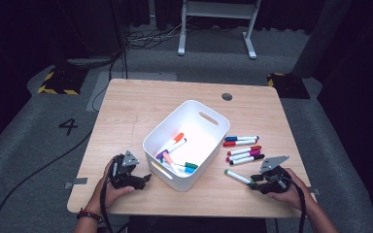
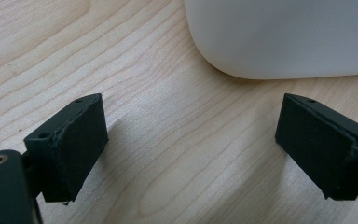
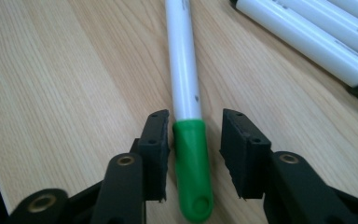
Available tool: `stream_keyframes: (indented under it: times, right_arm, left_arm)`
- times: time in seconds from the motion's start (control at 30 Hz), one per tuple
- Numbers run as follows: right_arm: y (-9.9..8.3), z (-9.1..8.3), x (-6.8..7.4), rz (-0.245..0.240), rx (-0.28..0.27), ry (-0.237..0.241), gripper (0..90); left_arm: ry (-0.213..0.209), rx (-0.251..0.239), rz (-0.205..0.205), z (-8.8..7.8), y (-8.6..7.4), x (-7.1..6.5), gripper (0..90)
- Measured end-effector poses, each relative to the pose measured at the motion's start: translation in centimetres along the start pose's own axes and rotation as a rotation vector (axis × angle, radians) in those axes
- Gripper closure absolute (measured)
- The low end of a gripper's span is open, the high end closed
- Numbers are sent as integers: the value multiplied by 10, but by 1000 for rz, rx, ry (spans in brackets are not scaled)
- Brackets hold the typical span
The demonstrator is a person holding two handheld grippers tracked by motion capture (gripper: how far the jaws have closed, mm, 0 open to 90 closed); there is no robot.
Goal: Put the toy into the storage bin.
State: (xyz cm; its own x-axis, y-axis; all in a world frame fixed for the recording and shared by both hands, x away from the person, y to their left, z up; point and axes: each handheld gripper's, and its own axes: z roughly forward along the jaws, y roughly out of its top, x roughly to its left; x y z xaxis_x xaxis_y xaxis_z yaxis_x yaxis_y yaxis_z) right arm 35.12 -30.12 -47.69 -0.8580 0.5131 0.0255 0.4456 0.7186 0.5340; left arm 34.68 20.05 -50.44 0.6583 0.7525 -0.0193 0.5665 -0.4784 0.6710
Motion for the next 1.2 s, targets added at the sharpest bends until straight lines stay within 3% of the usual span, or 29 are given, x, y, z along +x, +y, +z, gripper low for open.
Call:
stream_keyframes:
  times: [0.07,0.1,0.33,0.47,0.63,0.67,0.77,1.0,1.2]
  right_arm:
    - [-7,-2,4,-2,-28,-21,697]
    - [-10,-2,6,-9,-44,-4,726]
    - [-7,1,9,-9,-59,29,737]
    - [-2,5,11,-2,-69,20,744]
    - [-4,5,9,42,-103,31,749]
    - [-4,4,7,27,-103,20,750]
    - [-3,-2,7,48,-121,25,750]
    - [-2,-29,9,25,-186,3,750]
    - [9,-61,9,9,-283,-20,750]
  left_arm:
    - [0,0,0,0,0,0,92]
    - [0,0,0,0,0,0,92]
    - [-1,2,-2,0,0,0,92]
    - [-1,2,-3,0,0,0,92]
    - [-1,1,-3,0,0,0,92]
    - [-1,1,-3,0,0,0,92]
    - [-2,1,-3,0,0,0,92]
    - [-1,1,-3,0,0,0,92]
    - [-2,1,-3,0,0,0,92]
